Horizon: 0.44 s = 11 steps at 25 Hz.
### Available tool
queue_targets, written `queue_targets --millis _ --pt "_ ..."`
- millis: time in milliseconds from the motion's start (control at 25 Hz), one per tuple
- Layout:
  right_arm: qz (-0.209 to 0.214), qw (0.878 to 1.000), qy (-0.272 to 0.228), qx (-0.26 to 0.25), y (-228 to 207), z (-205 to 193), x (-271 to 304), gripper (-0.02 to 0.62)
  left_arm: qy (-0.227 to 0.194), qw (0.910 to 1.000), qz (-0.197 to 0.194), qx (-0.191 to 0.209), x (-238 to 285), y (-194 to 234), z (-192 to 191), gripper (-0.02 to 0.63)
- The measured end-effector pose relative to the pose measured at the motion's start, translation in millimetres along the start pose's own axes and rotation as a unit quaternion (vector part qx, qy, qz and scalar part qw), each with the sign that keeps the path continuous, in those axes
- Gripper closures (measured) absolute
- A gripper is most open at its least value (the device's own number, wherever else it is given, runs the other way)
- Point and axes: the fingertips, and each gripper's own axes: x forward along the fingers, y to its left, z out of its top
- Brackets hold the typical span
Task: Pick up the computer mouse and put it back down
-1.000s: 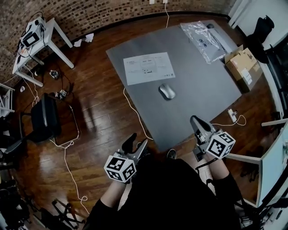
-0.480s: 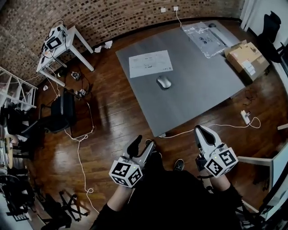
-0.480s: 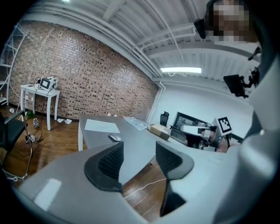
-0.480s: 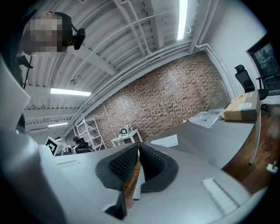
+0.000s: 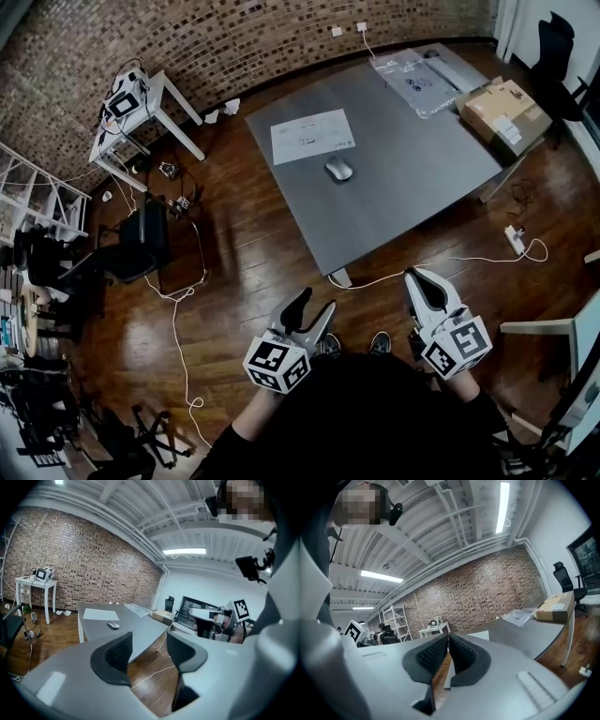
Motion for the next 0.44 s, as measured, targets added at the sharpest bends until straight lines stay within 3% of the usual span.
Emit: queue_targets --millis 200,440 --pt "-0.009 0.999 -0.002 -0.035 19.8 9.8 10.1 0.591 -0.012 0.9999 -0.005 0.001 -10.1 12.8 3.9 0.39" --pt "-0.003 0.999 0.017 -0.048 47.6 -1.7 34.6 0.594 -0.008 0.9995 0.002 -0.032 -30.0 45.2 -9.7 0.39"
